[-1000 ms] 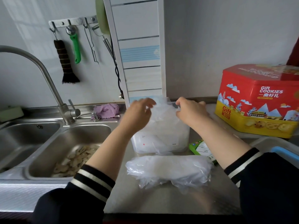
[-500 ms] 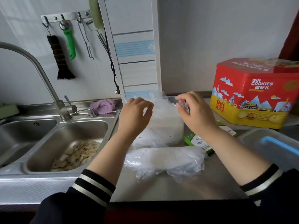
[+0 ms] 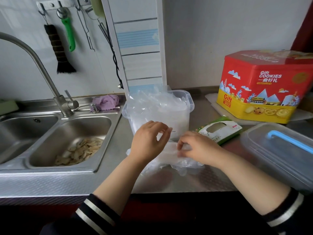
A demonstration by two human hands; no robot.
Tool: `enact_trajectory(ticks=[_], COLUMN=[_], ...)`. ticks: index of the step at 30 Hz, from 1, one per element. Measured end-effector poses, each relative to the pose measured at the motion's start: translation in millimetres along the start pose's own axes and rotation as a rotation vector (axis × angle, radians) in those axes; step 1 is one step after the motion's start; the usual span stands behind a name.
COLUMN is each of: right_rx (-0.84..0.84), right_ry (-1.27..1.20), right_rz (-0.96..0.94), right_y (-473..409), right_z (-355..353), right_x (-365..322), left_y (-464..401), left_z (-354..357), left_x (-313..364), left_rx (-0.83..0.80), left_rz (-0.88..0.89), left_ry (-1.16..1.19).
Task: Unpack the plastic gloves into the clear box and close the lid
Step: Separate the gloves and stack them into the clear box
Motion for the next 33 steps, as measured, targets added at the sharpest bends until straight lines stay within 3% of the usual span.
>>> enact_trajectory(ticks=[3, 11, 17, 21, 24, 28, 33], right_rx=[0.057, 0.259, 0.35, 0.346, 0.149, -0.064, 0.228], right_ry=[-0.011, -0.026, -0.154, -0.293, -0.471, -0.376, -0.372], right_rz=[0.009, -0.115, -0.082, -0.017, 0.017, -0.026, 0.082], right_y=[0, -4, -3, -2, 0, 5, 2], right_z=[2, -13, -28, -33, -39, -38, -43], right_x=[1, -10, -16, -15, -23, -29, -22], left_y=[16, 25, 21, 10, 1, -8, -9], left_z=[13, 22, 14, 1, -10, -21, -30], left_x=[-9, -18, -17, -18, -15, -11, -10], left_rx=[-0.102, -0.418, -0.382, -0.4, -0.459, -0.469, -0.452], left_rz=[0.023, -0.123, -0.262, -0.461, -0.547, -0.593, -0.614], left_ry=[-0.038, -0.081, -0.044, 0.271, 0.462, 0.575, 0.635])
Point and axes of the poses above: each hand's wrist, its own y-axis away from the middle knuckle, its own z-axis out of the palm, x = y × z, the point moved 3 cm from there along -y, towards the middle knuckle, and after that the axes turned 14 degrees about -z, right-handed, at the moved point
